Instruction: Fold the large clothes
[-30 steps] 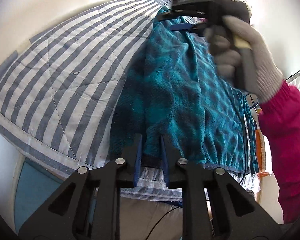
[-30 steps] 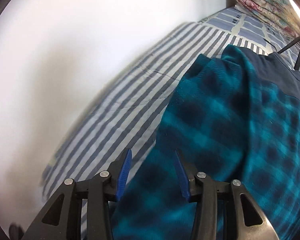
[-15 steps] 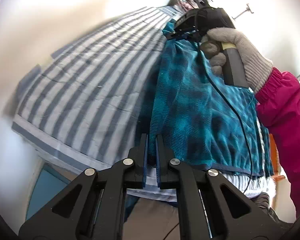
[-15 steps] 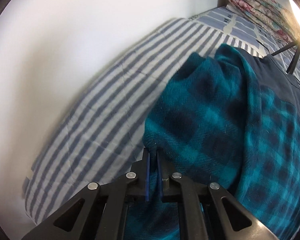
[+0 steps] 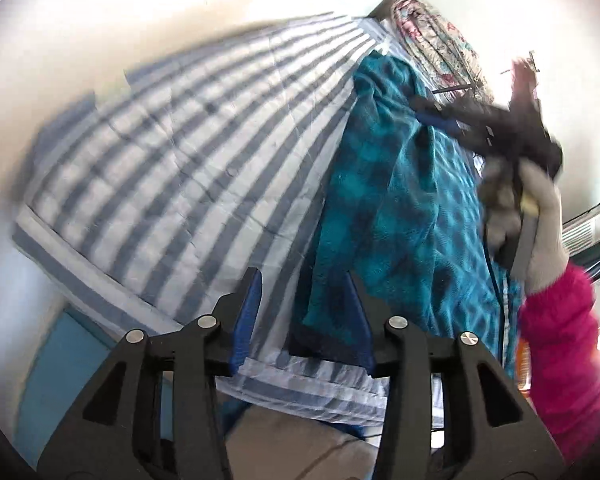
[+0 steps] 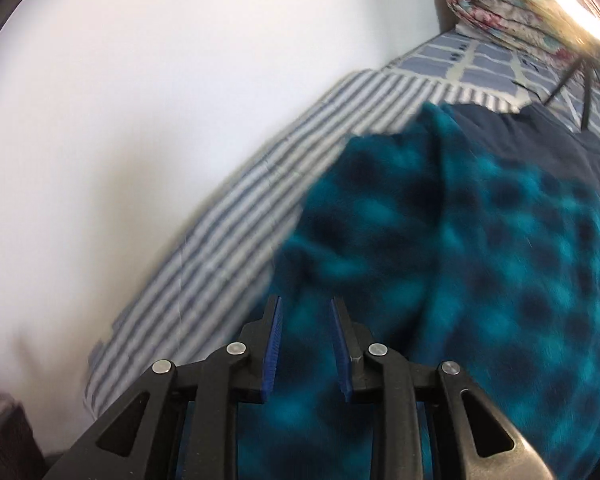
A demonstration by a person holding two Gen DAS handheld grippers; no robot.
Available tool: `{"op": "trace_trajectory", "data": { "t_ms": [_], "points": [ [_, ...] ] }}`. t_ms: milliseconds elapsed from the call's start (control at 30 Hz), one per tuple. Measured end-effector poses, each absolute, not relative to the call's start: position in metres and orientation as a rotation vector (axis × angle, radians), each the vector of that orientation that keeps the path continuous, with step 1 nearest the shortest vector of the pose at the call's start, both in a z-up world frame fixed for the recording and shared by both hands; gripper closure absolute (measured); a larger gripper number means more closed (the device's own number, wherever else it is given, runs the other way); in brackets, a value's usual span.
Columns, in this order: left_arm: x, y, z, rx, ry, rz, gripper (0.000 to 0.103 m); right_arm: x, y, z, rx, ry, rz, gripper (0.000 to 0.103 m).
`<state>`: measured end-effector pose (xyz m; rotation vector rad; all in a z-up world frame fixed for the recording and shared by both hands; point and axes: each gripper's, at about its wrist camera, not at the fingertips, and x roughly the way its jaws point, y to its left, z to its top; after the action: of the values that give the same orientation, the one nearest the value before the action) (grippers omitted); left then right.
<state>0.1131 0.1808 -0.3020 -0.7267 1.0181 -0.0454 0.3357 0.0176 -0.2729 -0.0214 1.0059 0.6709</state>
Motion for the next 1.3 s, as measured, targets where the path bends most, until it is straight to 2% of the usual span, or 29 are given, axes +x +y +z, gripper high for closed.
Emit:
{"op": "trace_trajectory", "data": {
  "t_ms": [167, 233, 267, 400, 567, 767, 900, 1033, 1133, 1300],
  "points": [
    [0.123, 0.177, -0.316, -0.792, 1.050, -0.063, 0.061, 0.336, -0.007, -0.307, 0.005, 1.056, 0.629, 0.081],
    [0.126, 0.172, -0.314, -0.747, 1.051, -0.061, 0.077, 0.342, -0.012, -0.323, 0.005, 1.078, 0.609, 0.086],
    [0.129, 0.169, -0.316, -0.735, 1.063, -0.072, 0.096, 0.344, -0.011, -0.321, 0.006, 1.068, 0.613, 0.086],
    [0.128, 0.164, -0.312, -0.695, 1.053, -0.064, 0.097, 0.333, -0.019, -0.301, 0.013, 1.044, 0.606, 0.082],
    [0.125, 0.168, -0.306, -0.717, 1.025, -0.073, 0.098, 0.294, -0.054, -0.259, 0.060, 0.991, 0.688, 0.082],
    [0.121, 0.164, -0.293, -0.673, 0.985, -0.065, 0.098, 0.256, -0.069, -0.234, 0.079, 0.997, 0.759, 0.073],
    [0.120, 0.157, -0.285, -0.641, 0.959, -0.058, 0.099, 0.258, -0.047, -0.236, 0.043, 1.029, 0.767, 0.067],
    [0.120, 0.153, -0.284, -0.619, 0.952, -0.053, 0.099, 0.260, -0.015, -0.244, 0.063, 1.099, 0.744, 0.050],
    [0.121, 0.153, -0.285, -0.621, 0.954, -0.054, 0.099, 0.263, 0.016, -0.255, 0.052, 1.143, 0.773, 0.049],
    [0.122, 0.153, -0.289, -0.619, 0.968, -0.065, 0.099, 0.267, 0.071, -0.288, -0.125, 1.220, 0.704, 0.049]
  ]
}}
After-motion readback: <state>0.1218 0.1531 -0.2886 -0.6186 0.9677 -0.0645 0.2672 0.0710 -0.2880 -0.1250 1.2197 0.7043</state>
